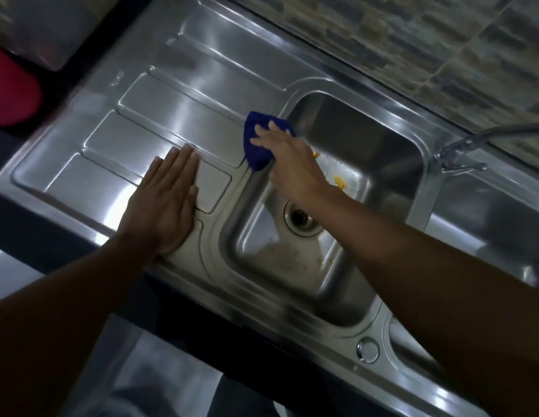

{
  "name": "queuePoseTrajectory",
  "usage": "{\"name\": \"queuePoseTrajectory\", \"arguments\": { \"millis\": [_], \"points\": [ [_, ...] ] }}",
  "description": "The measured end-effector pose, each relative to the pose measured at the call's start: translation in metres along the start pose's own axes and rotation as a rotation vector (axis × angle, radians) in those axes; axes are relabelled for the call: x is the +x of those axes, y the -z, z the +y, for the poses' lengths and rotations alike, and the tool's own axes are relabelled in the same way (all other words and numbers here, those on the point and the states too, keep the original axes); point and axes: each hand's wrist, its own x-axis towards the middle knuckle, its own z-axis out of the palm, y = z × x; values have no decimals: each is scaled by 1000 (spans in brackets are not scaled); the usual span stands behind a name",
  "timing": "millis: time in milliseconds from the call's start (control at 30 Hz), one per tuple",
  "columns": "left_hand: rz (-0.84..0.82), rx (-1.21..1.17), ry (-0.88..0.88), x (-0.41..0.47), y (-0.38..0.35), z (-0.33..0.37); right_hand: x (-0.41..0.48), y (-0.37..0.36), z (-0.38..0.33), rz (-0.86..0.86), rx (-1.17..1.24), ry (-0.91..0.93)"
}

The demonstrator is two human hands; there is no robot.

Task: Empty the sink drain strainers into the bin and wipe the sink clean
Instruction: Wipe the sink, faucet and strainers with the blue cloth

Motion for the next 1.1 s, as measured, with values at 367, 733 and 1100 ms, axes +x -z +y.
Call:
{"name": "queuePoseTrajectory", "arguments": {
  "millis": [367, 733, 1100],
  "points": [
    [-69, -22, -6, 1, -3, -13, -120, -71, -50, -154, 170, 231],
    [-140, -150, 97, -38, 1, 50, -265, -24, -3, -265, 112, 98],
    [-111, -139, 96, -34, 1, 52, -253, -46, -6, -163, 143, 149]
  ]
}}
